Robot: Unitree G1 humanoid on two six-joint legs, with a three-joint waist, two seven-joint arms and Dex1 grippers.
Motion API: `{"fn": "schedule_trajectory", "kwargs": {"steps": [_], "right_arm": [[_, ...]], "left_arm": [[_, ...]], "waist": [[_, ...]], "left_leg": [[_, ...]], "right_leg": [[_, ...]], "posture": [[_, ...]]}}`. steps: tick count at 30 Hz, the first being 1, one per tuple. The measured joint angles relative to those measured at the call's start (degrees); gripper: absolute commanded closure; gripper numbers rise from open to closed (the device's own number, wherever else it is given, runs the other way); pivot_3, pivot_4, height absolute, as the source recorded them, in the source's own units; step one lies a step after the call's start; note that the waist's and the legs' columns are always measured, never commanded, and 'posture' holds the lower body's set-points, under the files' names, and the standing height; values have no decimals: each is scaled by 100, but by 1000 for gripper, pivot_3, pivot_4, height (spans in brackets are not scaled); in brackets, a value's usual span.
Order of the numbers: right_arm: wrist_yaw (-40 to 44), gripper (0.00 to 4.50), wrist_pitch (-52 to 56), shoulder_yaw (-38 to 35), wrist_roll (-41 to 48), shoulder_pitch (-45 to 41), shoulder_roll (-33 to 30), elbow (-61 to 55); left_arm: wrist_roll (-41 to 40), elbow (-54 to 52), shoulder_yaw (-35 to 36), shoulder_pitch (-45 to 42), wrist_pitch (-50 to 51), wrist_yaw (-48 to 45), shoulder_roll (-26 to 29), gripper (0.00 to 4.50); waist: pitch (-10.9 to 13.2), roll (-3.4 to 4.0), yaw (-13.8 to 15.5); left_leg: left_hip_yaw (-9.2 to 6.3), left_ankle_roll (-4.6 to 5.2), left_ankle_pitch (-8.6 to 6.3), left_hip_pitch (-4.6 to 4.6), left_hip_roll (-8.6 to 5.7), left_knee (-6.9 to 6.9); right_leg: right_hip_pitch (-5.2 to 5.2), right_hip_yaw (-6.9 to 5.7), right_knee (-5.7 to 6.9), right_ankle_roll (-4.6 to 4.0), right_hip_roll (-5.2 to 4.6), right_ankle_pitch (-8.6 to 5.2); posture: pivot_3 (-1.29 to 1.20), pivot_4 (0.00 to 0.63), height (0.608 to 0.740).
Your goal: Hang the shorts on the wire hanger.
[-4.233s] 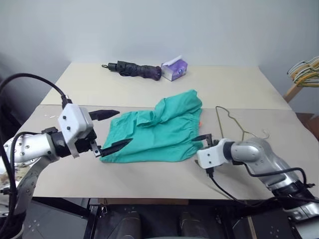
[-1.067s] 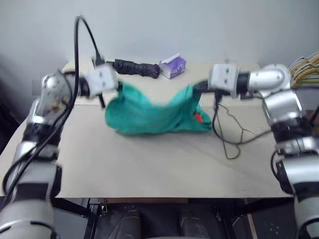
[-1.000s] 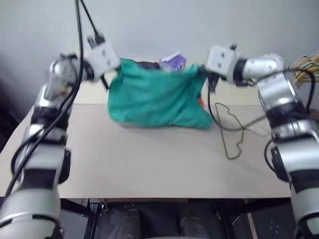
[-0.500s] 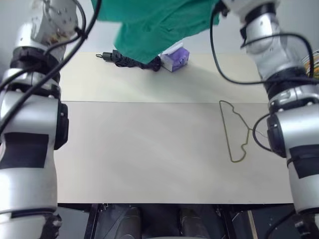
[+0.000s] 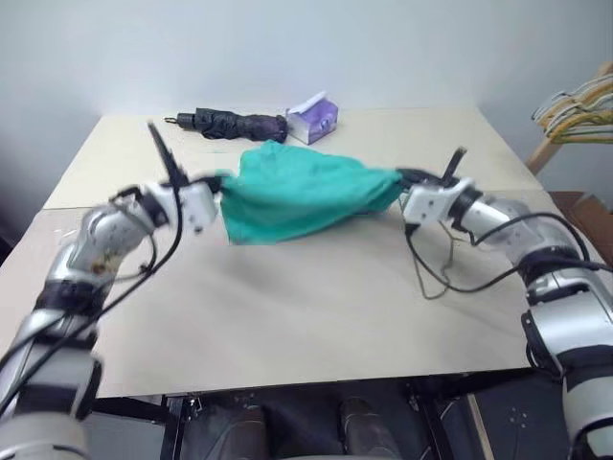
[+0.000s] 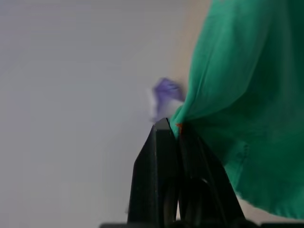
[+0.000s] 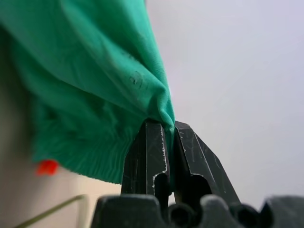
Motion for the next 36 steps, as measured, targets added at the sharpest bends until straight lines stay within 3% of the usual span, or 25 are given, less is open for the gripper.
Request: {"fn": "schedule_trajectory", "kwargs": {"steps": [5,8,10,17,27,31,36], "right_arm": [[710,4500,-509,206,-59,349,-92,-211],[1021,4500,-746,271,-66,536,-184,-526],[1258,4500,-842,301,-51,674,-224,-690],[1951,4500,-916,312,251,1279,-414,-1311],[3241,4500,-137,121,1855,2883,-1315,-3611],[3671,3255,451,8,2353,3299,-1556,-4330],[4293,1586,1318,-293,3110,3832,-1954,-5184]], "left_arm": [[-848,-1491,151,1177,717,-1448,993,4489],[-1234,-2171,294,1774,1104,-2130,1479,4489],[-1458,-2542,398,2047,1298,-2495,1668,4489],[-1969,-3587,814,2951,1758,-3136,1855,4489],[-2255,-4565,1595,4076,2222,-3444,1851,4489],[-2441,-4647,1732,4150,2432,-3731,1852,3535],[-2921,-4586,2109,4123,2840,-4155,1852,1964]], "waist": [[17,2,21],[24,-2,43],[25,-3,74],[26,-4,127],[57,-10,176],[71,-10,174],[107,-5,190]], "left_leg": [[6,9,1,126,1,4],[8,21,1,198,5,-2],[10,26,-1,197,6,-3],[16,87,-38,188,5,7],[25,98,-45,213,9,18],[28,106,-50,242,13,16],[31,112,-54,242,14,17]], "right_leg": [[128,0,-8,28,1,-41],[202,-1,-19,-21,0,-86],[201,0,-20,-22,0,-88],[192,4,-6,-1,1,-95],[212,11,-3,-34,0,-121],[240,12,-4,-40,0,-128],[241,11,-6,-40,-1,-132]], "posture": [[86,105,740],[80,109,740],[71,112,740],[58,116,740],[43,127,740],[40,130,740],[46,137,740]]}}
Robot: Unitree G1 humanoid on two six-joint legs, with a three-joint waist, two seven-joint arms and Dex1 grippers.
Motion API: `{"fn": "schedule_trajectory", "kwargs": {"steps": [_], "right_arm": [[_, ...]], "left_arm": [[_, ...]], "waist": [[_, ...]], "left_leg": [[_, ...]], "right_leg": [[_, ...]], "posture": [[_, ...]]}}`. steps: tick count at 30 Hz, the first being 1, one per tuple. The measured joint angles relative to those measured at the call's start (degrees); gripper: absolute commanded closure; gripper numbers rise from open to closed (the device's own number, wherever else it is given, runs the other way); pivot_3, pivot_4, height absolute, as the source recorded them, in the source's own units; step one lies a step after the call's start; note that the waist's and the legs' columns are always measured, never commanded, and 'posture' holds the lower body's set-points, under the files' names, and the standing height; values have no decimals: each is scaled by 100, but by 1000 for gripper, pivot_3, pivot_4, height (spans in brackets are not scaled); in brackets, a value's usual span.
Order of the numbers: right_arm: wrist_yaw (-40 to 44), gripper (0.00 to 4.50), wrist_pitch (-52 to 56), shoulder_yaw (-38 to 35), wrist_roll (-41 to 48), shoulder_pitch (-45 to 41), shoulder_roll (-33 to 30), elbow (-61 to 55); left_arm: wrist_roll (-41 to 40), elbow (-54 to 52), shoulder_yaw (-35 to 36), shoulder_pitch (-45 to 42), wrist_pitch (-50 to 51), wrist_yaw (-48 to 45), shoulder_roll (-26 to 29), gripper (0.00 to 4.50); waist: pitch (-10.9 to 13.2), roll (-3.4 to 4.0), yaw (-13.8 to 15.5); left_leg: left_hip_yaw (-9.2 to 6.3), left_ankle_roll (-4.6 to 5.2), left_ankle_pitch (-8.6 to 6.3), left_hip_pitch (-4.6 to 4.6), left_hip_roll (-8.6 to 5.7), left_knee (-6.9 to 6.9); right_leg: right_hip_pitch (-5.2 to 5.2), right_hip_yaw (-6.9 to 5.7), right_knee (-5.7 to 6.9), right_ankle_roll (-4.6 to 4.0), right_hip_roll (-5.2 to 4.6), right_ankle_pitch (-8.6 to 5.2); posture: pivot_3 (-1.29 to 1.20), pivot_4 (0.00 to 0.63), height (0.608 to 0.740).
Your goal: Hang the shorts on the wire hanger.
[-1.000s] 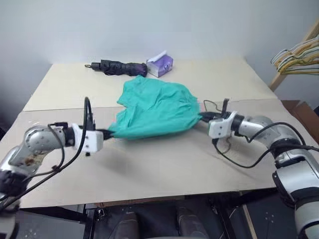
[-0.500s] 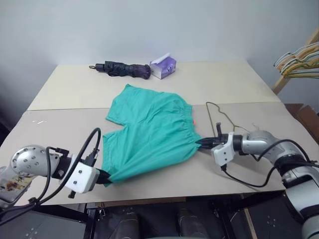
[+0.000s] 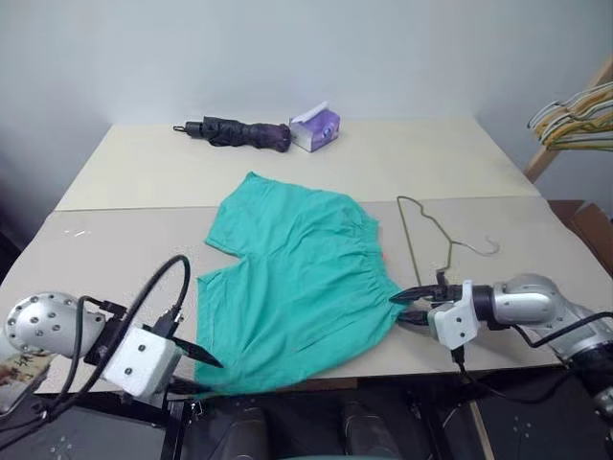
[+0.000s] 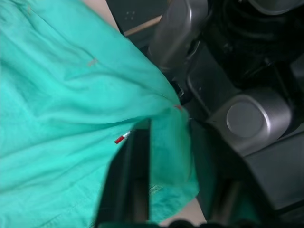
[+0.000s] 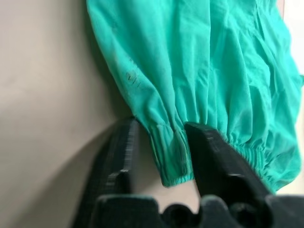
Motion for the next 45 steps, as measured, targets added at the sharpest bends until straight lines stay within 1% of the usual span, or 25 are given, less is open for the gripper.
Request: {"fn": "schedule_trajectory", "kwargs": {"steps": [4,5,6,8,10,11,13,14,16,20,23,24,26,28,30,38,43,45], "right_arm": [[226,256,968,-510,517,432,-291,-485],[218,7,1293,-650,631,518,-316,-584],[184,0,1839,-867,802,603,-326,-695],[21,0,2727,-1232,997,699,-323,-883],[-289,0,3695,-1512,999,712,-297,-1059],[-490,0,4381,-1643,999,706,-239,-1181],[-798,0,5601,-1741,1013,674,-99,-1390],[-956,0,6439,-1744,1051,595,14,-1522],[-1194,0,7823,-1741,1165,334,252,-1705],[-1495,0,9919,-1704,1238,-320,681,-1839],[-1762,0,10629,-1549,1160,-672,998,-1637],[-1827,278,10769,-1537,1145,-771,1098,-1496],[-1884,552,10931,-1536,1143,-974,1186,-1278],[-1881,1151,11122,-1537,1153,-1189,1304,-1027],[-1881,1853,11274,-1538,1160,-1303,1372,-922],[-2004,4463,11432,-1622,1139,-1348,1382,-818],[-2103,4463,11370,-1597,1064,-1449,1375,-745],[-2166,4463,11132,-1536,900,-1562,1324,-729]], "left_arm": [[-280,484,321,-397,339,-164,-104,743],[-353,579,365,-573,472,-119,-200,451],[-500,700,403,-903,733,65,-396,100],[-812,736,394,-1379,1355,479,-651,43],[-1252,708,372,-1801,2176,867,-795,43],[-1489,683,349,-2013,2626,1029,-854,43],[-1797,605,286,-2278,3210,1233,-981,43],[-1934,566,228,-2419,3489,1342,-1116,43],[-2114,493,94,-2619,3901,1516,-1327,43],[-2107,464,-137,-3002,4369,1714,-1642,43],[-2028,466,-265,-3232,4414,1769,-1864,43],[-1982,464,-297,-3278,4413,1765,-1915,0],[-1914,477,-317,-3331,4412,1762,-1974,0],[-1799,476,-355,-3393,4382,1733,-2076,0],[-1667,478,-380,-3397,4369,1726,-2148,0],[-1361,482,-384,-3514,4287,1865,-2395,0],[-1176,636,-386,-3750,4251,1952,-2646,0],[-1080,716,-399,-3880,4220,2035,-2779,0]], "waist": [[27,9,26],[31,11,36],[37,13,60],[43,10,86],[45,6,98],[45,5,98],[46,5,95],[46,6,90],[54,6,72],[65,-7,35],[72,-17,8],[73,-18,-1],[75,-22,-15],[80,-30,-30],[81,-33,-28],[84,-38,7],[84,-38,-6],[85,-37,-18]], "left_leg": [[-1,0,0,0,1,1],[-2,-1,0,-1,1,1],[-2,-1,-1,-4,0,5],[-3,-1,-1,-15,0,10],[-6,-1,-1,-42,0,14],[-7,-2,-1,-56,0,14],[-8,0,-2,-67,-1,12],[-8,2,-4,-69,-2,12],[-10,2,-5,-77,-2,12],[-13,2,-5,-78,-3,13],[-15,2,-5,-83,-5,13],[-15,2,-5,-87,-6,12],[-15,3,-5,-88,-5,12],[-17,3,-5,-88,-5,12],[-17,4,-6,-88,-5,11],[-23,4,-6,-94,-8,14],[-24,4,-6,-109,-9,13],[-24,4,-6,-123,-11,17]], "right_leg": [[-4,-4,1,0,1,0],[-4,-4,1,0,1,0],[-7,-4,1,0,1,0],[-13,-6,2,1,2,1],[-37,-9,2,6,5,3],[-50,-8,3,11,6,6],[-59,-8,2,32,6,18],[-61,-8,2,37,7,19],[-68,-7,2,39,8,19],[-67,-9,-2,31,9,15],[-65,-10,-13,29,8,14],[-66,-10,-18,31,7,15],[-65,-10,-23,41,7,22],[-64,-11,-23,54,7,29],[-64,-12,-22,54,8,29],[-62,-15,-27,55,6,29],[-76,-16,-28,66,7,35],[-88,-16,-27,71,6,38]], "posture": [[49,143,740],[46,145,740],[46,145,740],[34,145,740],[22,146,740],[22,146,740],[15,146,740],[15,146,740],[6,146,740],[2,147,740],[4,149,740],[3,149,740],[9,150,740],[12,150,740],[15,149,740],[20,140,740],[14,133,740],[4,128,740]]}}
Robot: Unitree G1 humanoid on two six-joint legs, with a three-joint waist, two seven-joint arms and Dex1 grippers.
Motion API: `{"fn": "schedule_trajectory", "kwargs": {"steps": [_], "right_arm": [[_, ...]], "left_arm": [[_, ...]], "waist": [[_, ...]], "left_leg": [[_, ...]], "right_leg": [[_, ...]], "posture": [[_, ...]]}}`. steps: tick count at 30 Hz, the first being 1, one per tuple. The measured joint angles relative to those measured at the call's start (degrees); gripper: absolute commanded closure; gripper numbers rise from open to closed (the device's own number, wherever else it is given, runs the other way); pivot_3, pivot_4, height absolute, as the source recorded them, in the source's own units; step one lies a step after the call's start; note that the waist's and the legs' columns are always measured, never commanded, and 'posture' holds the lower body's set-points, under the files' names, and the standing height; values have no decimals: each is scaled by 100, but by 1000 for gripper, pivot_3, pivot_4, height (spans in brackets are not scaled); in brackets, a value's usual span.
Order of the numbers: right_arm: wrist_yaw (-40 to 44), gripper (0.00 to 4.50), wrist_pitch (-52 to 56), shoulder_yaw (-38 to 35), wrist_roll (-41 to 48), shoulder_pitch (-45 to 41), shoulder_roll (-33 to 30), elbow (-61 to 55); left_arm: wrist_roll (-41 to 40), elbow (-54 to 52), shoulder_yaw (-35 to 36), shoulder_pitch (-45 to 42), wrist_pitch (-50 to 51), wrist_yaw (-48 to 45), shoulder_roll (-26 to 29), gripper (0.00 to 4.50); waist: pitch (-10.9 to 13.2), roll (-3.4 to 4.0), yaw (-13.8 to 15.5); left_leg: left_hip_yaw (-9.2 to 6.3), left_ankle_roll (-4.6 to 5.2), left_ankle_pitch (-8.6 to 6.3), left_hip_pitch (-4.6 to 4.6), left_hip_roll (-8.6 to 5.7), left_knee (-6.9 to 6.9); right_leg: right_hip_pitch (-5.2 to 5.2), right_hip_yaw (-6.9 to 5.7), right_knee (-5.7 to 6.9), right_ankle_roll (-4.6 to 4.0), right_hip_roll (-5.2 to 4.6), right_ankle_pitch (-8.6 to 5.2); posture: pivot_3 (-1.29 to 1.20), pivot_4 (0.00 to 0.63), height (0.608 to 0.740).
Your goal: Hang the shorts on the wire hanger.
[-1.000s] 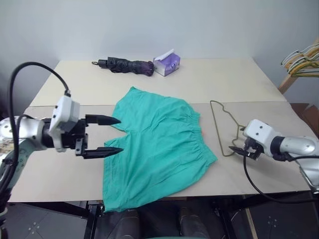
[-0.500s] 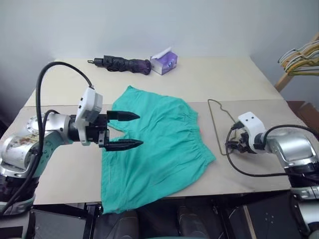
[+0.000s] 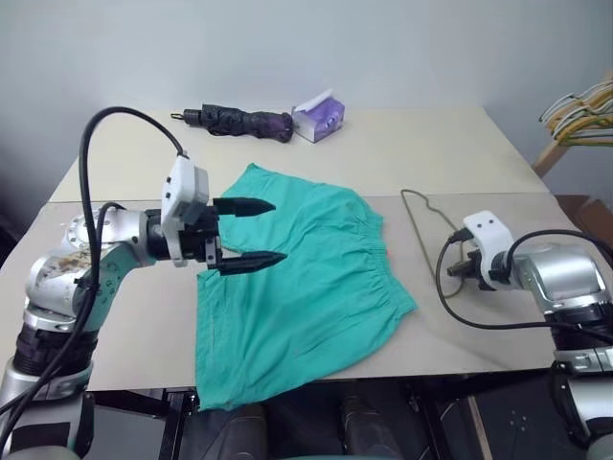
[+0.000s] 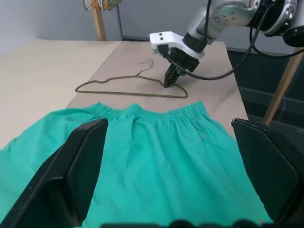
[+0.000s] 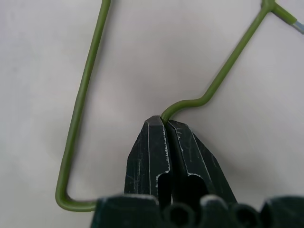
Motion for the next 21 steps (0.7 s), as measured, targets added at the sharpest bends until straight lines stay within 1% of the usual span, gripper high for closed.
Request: {"fn": "schedule_trajectory", "kwargs": {"steps": [2,4,6,9,11,12,14,16,21], "right_arm": [[-120,4463,-672,127,-328,-37,-189,-22],[-269,4463,-1940,220,-783,36,-456,-39],[-472,4463,-4009,411,-1451,183,-948,-13],[-656,4463,-6499,584,-2197,194,-1424,195],[-885,4463,-7835,763,-2687,97,-1493,610],[-1085,4463,-8642,947,-3076,-50,-1503,868],[-1358,4463,-9775,1157,-3566,-300,-1500,1201],[-1650,4463,-10623,1261,-3996,-589,-1470,1551],[-2268,4463,-11780,1298,-4681,-1201,-1149,2130]], "left_arm": [[112,153,-12,-185,-14,145,-150,0],[238,351,-36,-390,-26,291,-261,0],[365,631,-101,-659,-6,392,-323,0],[512,971,-109,-968,59,381,-322,0],[582,1265,-143,-1168,60,253,-313,0],[653,1493,-168,-1335,63,179,-306,0],[761,1738,-219,-1551,68,37,-291,0],[855,1925,-314,-1709,68,-110,-283,0],[1230,2317,-761,-1871,28,-623,-231,0]], "waist": [[0,0,0],[0,0,-2],[-1,1,-8],[-1,0,-50],[-2,-1,-93],[-2,0,-126],[-2,0,-179],[-2,0,-206],[-2,0,-286]], "left_leg": [[-1,0,0,-12,0,0],[2,-1,0,-44,-2,0],[2,-1,1,-67,-2,-2],[5,-6,-4,-65,-1,-9],[6,-9,-5,-67,-2,-6],[7,-10,-4,-69,-4,-4],[8,-11,-4,-66,-3,-2],[6,-11,-3,-64,-3,-1],[3,-12,-3,-64,-5,-1]], "right_leg": [[-13,-1,0,1,0,0],[-52,1,5,4,-1,2],[-77,1,4,11,-2,6],[-76,2,-3,13,-2,4],[-77,4,-2,11,-3,6],[-79,4,-1,12,-5,6],[-77,6,1,11,-5,6],[-74,7,3,10,-5,7],[-72,7,5,-26,-5,29]], "posture": [[-6,121,740],[-15,115,740],[-22,109,740],[-31,100,740],[-34,98,740],[-35,96,740],[-35,93,740],[-32,88,740],[-29,83,740]]}}
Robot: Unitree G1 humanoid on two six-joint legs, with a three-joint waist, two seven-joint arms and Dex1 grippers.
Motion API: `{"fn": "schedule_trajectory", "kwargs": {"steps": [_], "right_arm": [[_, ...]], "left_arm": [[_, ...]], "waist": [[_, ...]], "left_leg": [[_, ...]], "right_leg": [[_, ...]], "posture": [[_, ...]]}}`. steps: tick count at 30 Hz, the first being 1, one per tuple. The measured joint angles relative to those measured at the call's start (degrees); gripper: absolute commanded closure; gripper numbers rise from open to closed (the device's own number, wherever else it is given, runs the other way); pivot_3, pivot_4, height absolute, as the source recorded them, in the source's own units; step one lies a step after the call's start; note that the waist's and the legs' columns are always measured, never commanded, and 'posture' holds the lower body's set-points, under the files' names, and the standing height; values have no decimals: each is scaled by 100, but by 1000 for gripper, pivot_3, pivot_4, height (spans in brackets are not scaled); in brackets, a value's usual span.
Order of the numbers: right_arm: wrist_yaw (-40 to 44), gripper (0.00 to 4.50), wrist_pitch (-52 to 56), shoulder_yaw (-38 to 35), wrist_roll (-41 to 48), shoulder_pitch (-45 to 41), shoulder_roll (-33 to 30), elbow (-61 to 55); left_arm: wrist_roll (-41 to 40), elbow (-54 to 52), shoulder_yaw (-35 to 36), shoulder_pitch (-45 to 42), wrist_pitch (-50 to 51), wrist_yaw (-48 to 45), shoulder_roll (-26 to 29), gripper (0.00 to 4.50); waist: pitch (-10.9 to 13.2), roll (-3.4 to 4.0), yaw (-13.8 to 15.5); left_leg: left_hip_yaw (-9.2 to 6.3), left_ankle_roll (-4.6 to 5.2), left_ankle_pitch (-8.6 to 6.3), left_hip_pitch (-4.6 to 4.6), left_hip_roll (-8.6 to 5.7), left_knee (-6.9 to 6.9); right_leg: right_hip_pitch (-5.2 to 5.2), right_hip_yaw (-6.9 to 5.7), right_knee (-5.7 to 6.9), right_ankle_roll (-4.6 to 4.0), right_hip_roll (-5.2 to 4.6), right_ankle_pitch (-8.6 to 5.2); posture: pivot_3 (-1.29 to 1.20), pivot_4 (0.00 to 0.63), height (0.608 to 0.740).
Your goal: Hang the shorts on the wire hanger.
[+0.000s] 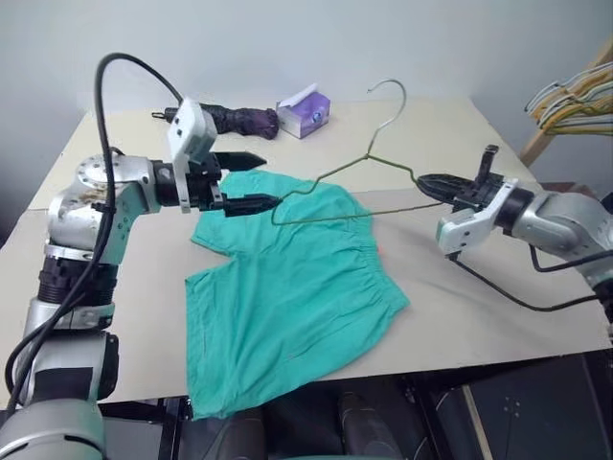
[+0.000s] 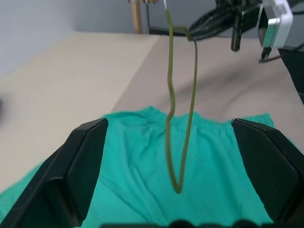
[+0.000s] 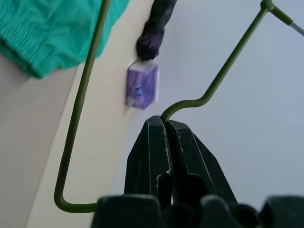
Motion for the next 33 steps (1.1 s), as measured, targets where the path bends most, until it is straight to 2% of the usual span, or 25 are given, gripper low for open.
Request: {"fn": "schedule_trajectory", "kwargs": {"steps": [4,9,12,14,23,24,27,30,33], "right_arm": [[-249,4463,-497,96,-477,-442,195,356],[-347,4463,-668,104,-660,-631,363,487],[-347,4500,-718,104,-699,-631,371,492],[-347,4500,-723,104,-704,-631,370,491],[-346,4500,-701,102,-736,-633,371,491],[-346,4500,-698,102,-736,-634,372,489],[-344,4500,-697,102,-735,-634,382,476],[-157,3743,-700,102,-567,-634,400,459],[396,2785,-764,102,107,-584,394,341]], "left_arm": [[384,242,-478,-9,-30,-240,-135,0],[750,346,-832,-8,52,-223,-391,0],[836,280,-896,-1,110,-335,-379,599],[886,185,-940,49,109,-412,-359,1178],[910,131,-934,167,161,-415,-360,4279],[916,129,-926,173,168,-381,-360,4470],[920,129,-889,187,191,-315,-352,4470],[924,104,-863,193,280,-256,-320,4500],[992,96,-844,207,282,-209,-209,4500]], "waist": [[0,0,-32],[-1,0,-36],[-1,0,-47],[-1,1,-58],[-1,1,-153],[-1,0,-161],[-1,1,-174],[-1,0,-188],[-1,0,-190]], "left_leg": [[-2,0,0,-2,-1,3],[-5,0,0,-3,-1,7],[-5,0,0,-2,-1,8],[-4,0,0,1,-1,9],[-7,0,0,6,-2,22],[-8,0,0,6,-2,22],[-8,1,0,7,-2,22],[-8,1,0,8,-2,22],[-9,1,0,11,-2,22]], "right_leg": [[0,0,2,-6,0,3],[0,-1,7,-7,0,5],[0,0,10,-7,0,5],[2,1,13,-7,0,5],[10,1,27,-7,0,5],[9,0,28,-7,0,5],[9,1,29,-7,0,5],[9,1,31,-7,0,5],[14,1,31,-7,0,5]], "posture": [[-37,74,740],[-47,70,740],[-49,71,740],[-50,72,740],[-37,75,740],[-37,75,740],[-35,77,740],[-30,81,740],[-24,84,740]]}}
